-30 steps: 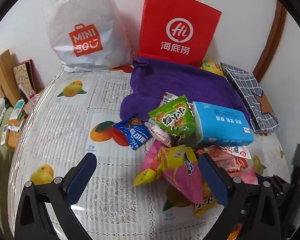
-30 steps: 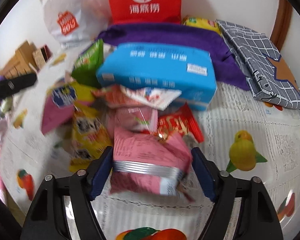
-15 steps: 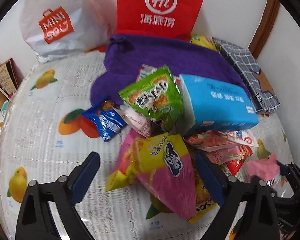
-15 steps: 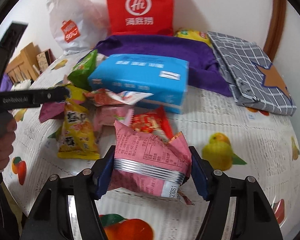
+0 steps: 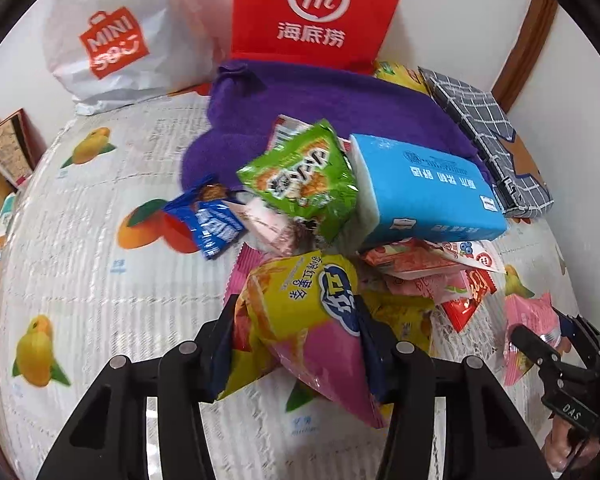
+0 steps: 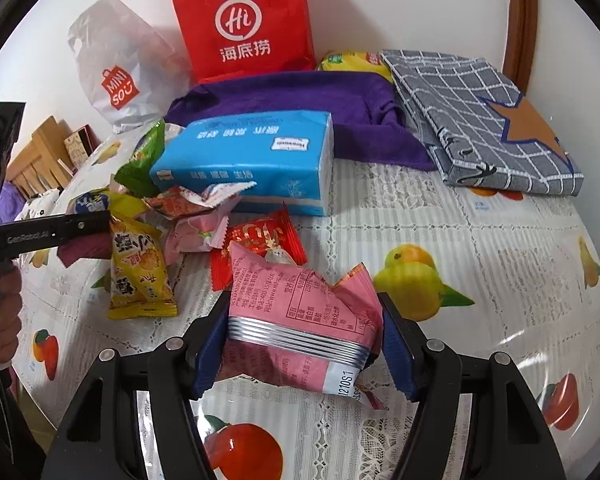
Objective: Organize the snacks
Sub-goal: 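Carry both held snacks up onto the purple towel with both tools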
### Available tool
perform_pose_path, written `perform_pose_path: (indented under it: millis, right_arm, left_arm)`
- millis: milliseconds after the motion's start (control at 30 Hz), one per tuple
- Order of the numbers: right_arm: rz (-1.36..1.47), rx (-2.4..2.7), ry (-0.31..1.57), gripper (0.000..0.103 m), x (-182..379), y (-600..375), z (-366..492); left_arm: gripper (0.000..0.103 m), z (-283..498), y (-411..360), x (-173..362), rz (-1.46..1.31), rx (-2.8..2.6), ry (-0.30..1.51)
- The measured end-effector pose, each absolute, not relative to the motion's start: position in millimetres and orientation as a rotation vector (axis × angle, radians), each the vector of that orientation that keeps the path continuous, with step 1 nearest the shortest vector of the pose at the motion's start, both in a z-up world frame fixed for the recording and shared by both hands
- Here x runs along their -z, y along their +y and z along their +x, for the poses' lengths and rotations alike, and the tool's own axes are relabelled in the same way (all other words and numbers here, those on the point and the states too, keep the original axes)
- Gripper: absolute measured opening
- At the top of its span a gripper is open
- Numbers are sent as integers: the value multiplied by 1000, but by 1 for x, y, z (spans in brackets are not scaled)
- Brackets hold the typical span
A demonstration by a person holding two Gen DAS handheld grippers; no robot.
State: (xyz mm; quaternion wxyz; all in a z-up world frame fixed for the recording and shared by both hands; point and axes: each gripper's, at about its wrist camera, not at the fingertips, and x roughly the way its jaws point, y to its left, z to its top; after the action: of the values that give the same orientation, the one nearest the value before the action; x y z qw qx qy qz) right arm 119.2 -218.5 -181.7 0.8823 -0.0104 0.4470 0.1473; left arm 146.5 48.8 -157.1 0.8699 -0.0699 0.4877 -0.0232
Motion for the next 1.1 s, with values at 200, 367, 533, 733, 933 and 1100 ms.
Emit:
perform_pose_path:
  millis: [200, 367, 533, 733, 933, 1100]
  right_arm:
    - [-3, -325, 896, 68, 162, -217, 119]
    - [12, -321, 865, 68, 143, -220, 122]
    - [31, -300, 838, 68, 124, -225, 130]
    - [61, -286, 812, 68, 100, -228, 150]
    - [60, -263, 793, 68, 80, -225, 178]
    - [54, -256, 780, 68, 68, -222, 200]
  left_arm:
    - [50, 132, 58, 130, -159, 40, 973]
    - [50, 129, 54, 109, -174, 76, 942]
    - [50, 135, 39, 89, -155, 123, 911]
    - [50, 153, 21, 71, -123, 172, 894]
    - [50, 178, 11, 57, -89, 202, 872]
    - [50, 198, 7, 48, -79, 214, 849]
